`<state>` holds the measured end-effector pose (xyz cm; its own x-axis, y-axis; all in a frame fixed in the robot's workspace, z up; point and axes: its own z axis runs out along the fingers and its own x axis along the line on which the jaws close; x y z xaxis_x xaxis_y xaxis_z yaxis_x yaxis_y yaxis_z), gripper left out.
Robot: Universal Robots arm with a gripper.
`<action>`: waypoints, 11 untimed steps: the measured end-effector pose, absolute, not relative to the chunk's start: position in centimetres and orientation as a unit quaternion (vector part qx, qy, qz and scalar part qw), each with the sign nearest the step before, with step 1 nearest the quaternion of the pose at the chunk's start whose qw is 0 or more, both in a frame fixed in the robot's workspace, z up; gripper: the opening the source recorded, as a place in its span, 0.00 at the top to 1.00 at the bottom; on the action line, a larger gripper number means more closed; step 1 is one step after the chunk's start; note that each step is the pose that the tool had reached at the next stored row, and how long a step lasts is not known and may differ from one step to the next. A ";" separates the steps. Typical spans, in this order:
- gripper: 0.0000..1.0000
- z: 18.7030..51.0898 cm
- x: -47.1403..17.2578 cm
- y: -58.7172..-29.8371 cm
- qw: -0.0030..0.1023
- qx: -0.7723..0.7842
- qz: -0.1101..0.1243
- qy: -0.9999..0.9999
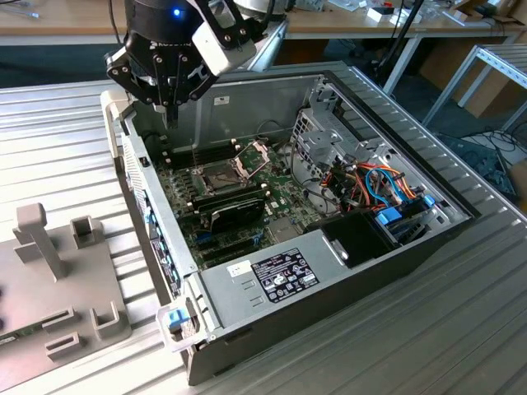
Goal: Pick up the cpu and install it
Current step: 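Reach for the cpu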
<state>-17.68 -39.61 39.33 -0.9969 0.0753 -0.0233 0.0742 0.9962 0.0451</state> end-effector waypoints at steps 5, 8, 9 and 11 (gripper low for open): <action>0.89 39.3 -18.1 -39.6 0.012 0.037 0.022 0.999; 0.89 39.3 -18.4 -39.6 0.012 0.037 0.022 0.999; 0.89 39.3 -18.6 -39.6 0.012 0.037 0.022 0.999; 0.89 39.3 -18.9 -39.6 0.012 0.037 0.022 0.999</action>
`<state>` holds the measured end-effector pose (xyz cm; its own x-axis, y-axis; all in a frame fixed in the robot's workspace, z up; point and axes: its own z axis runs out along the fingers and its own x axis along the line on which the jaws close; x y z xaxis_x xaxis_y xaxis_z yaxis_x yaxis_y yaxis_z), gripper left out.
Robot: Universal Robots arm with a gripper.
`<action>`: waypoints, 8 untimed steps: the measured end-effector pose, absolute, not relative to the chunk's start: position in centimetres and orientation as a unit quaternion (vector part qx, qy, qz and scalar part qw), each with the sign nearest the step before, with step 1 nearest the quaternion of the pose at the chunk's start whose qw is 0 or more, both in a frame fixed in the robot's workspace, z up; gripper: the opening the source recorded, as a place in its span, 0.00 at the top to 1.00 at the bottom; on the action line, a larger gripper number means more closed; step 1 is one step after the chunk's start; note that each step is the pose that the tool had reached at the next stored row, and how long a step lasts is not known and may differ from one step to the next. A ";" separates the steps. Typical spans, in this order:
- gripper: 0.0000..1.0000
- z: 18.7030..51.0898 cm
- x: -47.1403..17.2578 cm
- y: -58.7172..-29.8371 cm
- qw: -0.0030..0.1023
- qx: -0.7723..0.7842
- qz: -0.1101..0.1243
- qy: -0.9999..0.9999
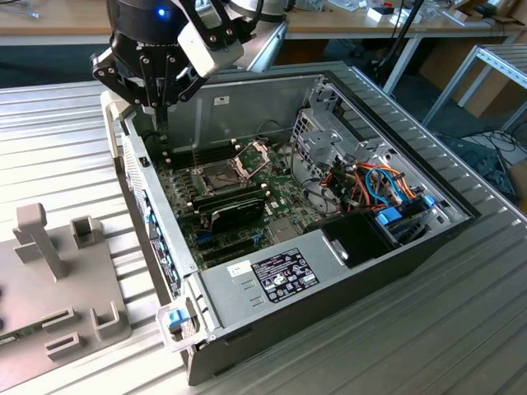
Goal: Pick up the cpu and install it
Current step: 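Reach for the cpu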
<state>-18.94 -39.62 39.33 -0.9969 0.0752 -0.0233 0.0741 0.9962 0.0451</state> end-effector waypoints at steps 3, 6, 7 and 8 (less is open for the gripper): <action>0.89 39.3 -19.4 -39.6 0.013 0.037 0.022 0.999; 0.89 39.3 -19.9 -39.6 0.013 0.037 0.022 0.999; 0.89 39.3 -20.1 -39.6 0.012 0.037 0.022 0.999; 0.89 39.3 -20.3 -39.6 0.012 0.037 0.022 0.999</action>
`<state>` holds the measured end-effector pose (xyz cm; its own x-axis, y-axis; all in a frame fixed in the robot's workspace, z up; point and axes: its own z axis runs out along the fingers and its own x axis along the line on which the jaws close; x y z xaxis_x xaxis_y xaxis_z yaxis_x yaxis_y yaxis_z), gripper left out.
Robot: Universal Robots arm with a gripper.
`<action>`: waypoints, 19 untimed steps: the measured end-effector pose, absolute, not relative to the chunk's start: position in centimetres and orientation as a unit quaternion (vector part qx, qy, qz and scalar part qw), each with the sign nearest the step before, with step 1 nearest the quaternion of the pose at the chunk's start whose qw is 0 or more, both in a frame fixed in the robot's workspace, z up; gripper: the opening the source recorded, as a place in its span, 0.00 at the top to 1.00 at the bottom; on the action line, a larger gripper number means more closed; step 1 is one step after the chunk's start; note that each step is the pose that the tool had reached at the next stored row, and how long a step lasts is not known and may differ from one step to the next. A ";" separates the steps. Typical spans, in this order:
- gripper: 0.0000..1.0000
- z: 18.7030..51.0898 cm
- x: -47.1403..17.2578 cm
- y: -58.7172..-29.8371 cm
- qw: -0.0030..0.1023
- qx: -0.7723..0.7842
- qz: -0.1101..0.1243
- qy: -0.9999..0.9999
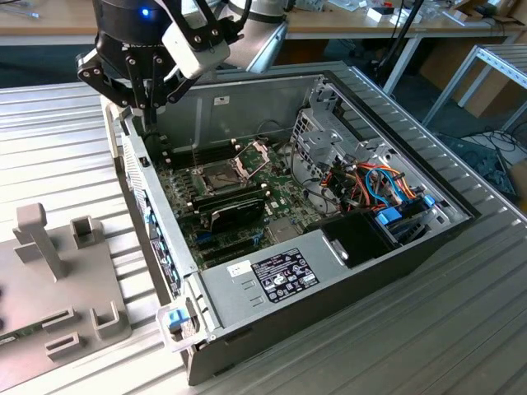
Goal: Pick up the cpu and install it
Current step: 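Reach for the cpu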
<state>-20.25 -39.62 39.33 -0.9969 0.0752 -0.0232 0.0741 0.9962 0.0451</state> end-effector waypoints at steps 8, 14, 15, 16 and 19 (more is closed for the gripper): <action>0.89 39.3 -21.0 -39.6 0.012 0.037 0.022 0.999; 0.89 39.3 -21.3 -39.6 0.012 0.037 0.022 0.999; 0.89 39.3 -21.3 -39.6 0.012 0.037 0.022 0.999; 0.89 39.3 -21.3 -39.6 0.012 0.037 0.022 0.999; 0.89 39.3 -21.3 -39.6 0.012 0.037 0.022 0.999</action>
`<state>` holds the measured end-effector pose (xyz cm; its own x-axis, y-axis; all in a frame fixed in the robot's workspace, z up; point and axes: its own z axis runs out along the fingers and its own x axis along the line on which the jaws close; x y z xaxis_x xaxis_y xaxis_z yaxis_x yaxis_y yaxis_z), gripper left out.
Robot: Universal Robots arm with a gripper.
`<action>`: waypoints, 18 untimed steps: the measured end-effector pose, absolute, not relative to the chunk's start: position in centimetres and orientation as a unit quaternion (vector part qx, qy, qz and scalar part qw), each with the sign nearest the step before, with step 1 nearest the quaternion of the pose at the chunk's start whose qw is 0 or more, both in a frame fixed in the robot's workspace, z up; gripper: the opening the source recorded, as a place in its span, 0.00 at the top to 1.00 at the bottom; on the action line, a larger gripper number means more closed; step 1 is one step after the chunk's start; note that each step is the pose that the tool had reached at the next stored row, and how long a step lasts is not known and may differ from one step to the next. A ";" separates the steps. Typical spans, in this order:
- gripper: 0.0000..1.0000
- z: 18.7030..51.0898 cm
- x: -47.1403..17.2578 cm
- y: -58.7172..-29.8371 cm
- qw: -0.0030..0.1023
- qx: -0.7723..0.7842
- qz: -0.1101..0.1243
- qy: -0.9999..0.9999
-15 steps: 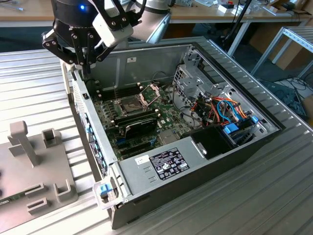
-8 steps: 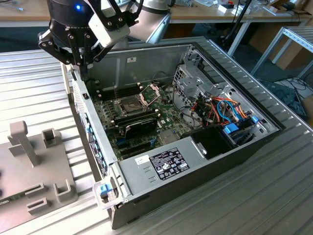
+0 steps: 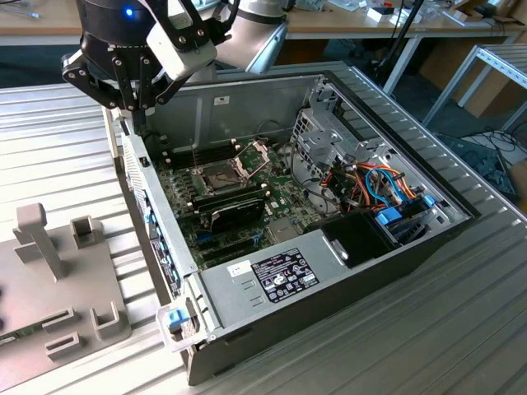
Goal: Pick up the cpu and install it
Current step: 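Reach for the cpu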
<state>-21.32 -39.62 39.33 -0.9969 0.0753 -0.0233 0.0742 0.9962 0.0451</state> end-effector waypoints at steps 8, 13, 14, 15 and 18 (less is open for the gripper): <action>0.89 39.3 -21.6 -39.6 0.012 0.037 0.022 0.999; 0.89 39.3 -21.8 -39.6 0.012 0.037 0.022 0.999; 0.89 39.3 -21.9 -39.6 0.012 0.037 0.022 0.999; 0.89 39.3 -21.9 -39.6 0.012 0.037 0.022 0.999; 0.89 39.3 -22.0 -39.6 0.012 0.037 0.022 0.999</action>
<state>-22.02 -39.62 39.33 -0.9969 0.0753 -0.0233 0.0742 0.9962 0.0451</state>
